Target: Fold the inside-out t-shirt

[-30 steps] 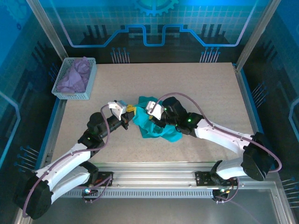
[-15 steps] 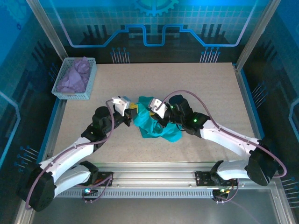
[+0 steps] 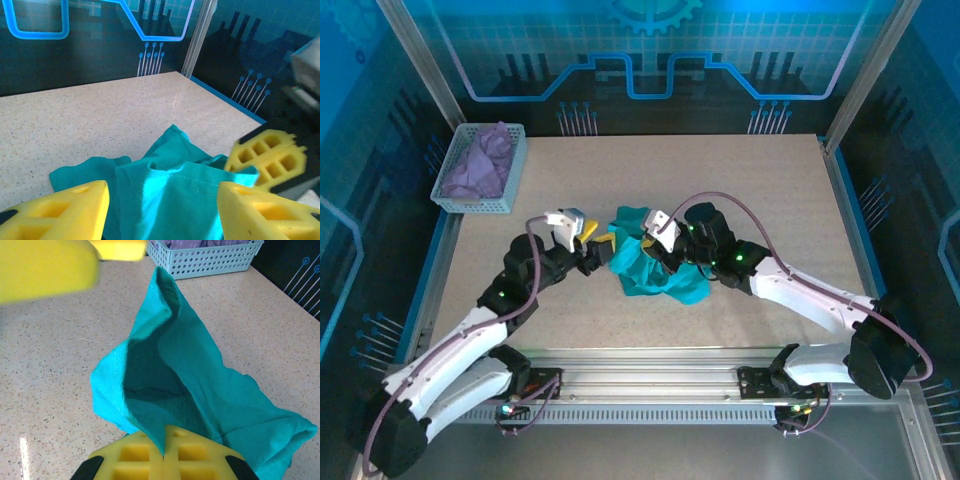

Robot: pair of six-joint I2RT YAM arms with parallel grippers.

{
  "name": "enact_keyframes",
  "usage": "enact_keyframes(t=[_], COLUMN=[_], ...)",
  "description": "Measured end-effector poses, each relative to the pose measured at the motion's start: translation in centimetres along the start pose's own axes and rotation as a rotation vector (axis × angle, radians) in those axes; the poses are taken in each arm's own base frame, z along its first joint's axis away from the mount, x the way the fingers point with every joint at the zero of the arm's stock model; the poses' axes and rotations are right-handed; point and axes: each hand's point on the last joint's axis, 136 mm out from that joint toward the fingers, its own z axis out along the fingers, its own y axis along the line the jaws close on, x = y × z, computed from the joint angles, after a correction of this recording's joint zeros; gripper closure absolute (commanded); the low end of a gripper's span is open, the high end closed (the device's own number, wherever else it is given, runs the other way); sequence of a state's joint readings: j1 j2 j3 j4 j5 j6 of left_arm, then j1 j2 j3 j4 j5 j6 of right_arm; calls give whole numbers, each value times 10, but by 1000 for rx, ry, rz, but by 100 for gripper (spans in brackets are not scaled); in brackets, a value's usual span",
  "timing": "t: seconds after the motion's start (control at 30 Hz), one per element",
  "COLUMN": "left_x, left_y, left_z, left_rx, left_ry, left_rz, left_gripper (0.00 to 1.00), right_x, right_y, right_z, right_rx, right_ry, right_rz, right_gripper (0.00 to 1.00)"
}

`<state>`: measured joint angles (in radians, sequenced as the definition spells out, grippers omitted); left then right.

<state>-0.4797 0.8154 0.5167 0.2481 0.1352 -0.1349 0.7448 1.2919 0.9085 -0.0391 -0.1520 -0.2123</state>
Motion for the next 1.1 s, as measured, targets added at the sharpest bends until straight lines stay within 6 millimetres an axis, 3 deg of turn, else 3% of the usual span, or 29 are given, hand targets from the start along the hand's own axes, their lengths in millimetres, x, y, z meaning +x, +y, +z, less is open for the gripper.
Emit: enact_keyframes(t=[0.17,0.33,0.53,0.83,1.1], left_x=[0,11,18,28,23], left_y=[-11,-19,-30,-32,-36], left_z=[-8,5,23,28,21], left_rx=[42,91,126,129,144], left_ry=[30,125,219,265,254], left_rz=[-84,-136,-144,-143,-123], left_gripper=[35,28,26,25,41], right_x=[4,4,4,4,4], right_y=[2,2,2,2,1], right_z=[5,6,6,6,6], right_rx=[-17,-19,-18,-18,-17], right_ry=[9,12,12,12,12], right_rz=[21,33,38,38,45], right_gripper=[100,100,100,100,100])
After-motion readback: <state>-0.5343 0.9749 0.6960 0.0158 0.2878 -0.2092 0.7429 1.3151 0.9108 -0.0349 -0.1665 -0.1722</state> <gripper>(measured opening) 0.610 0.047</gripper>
